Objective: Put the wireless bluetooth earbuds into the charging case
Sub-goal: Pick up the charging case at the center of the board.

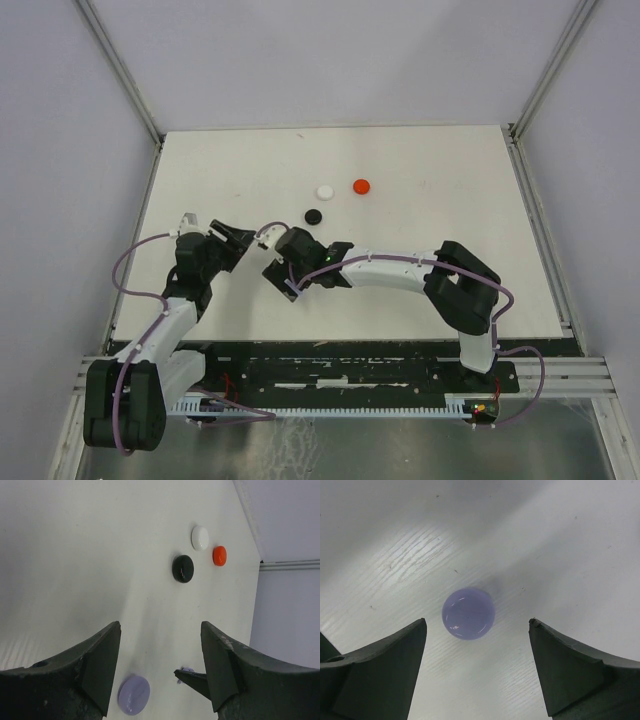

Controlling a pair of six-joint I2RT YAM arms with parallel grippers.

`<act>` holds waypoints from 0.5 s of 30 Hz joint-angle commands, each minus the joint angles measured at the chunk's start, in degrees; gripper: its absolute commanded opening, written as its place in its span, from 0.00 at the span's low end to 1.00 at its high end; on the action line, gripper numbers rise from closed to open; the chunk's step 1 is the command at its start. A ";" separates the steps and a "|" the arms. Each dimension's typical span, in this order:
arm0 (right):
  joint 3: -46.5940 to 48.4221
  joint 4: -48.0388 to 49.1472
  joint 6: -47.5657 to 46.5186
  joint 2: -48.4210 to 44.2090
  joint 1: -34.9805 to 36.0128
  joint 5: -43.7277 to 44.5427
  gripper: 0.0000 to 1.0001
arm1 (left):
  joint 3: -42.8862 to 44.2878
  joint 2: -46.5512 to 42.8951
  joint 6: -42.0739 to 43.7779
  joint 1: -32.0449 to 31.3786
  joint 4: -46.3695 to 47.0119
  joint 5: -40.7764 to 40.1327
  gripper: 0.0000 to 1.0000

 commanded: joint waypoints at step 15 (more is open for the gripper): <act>0.24 1.33 1.60 4.66 0.01 -4.37 0.85 | -0.19 1.26 0.04 1.53 6.82 7.85 0.72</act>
